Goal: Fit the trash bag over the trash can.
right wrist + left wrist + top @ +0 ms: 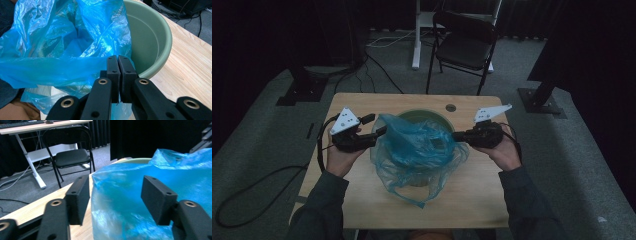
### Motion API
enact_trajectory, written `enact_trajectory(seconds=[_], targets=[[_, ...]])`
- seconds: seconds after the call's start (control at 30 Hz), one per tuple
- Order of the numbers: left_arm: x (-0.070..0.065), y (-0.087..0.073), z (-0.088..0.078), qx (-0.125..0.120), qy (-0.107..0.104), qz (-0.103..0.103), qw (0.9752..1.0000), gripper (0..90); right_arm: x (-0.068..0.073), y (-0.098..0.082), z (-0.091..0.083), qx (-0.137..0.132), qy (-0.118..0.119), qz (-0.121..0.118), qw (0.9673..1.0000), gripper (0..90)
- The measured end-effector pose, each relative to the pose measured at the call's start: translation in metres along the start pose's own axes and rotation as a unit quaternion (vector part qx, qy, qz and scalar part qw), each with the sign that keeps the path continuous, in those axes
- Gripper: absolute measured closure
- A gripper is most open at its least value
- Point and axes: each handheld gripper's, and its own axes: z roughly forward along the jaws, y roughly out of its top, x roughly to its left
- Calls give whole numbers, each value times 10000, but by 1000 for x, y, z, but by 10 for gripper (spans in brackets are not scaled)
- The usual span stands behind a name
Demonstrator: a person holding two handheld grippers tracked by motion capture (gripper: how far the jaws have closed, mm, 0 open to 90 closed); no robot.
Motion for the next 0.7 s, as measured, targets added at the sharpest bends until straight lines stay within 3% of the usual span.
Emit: enact_trajectory(seconds=[0.13, 0.17, 0.23, 0.33, 0.4, 0.7], targets=[[8, -1, 12, 288, -102, -188, 9994, 352, 0, 1, 0, -4, 11, -23, 10000, 876], [7, -3, 15, 368, -39, -122, 9992, 402, 0, 1, 0, -6, 14, -23, 10000, 875], [7, -5, 23, 581, 32, -114, 9982, 584, -1, 1, 0, -13, 17, -22, 10000, 875], [15, -9, 31, 587, 47, -337, 9977, 816, -3, 3, 1, -43, 2, 26, 10000, 879], [22, -12, 34, 564, 165, -541, 9968, 888, -6, 4, 2, -25, -46, 113, 9999, 891], [42, -30, 50, 756, 370, -1065, 9907, 890, -29, 1, 11, -38, -289, 619, 9977, 898]])
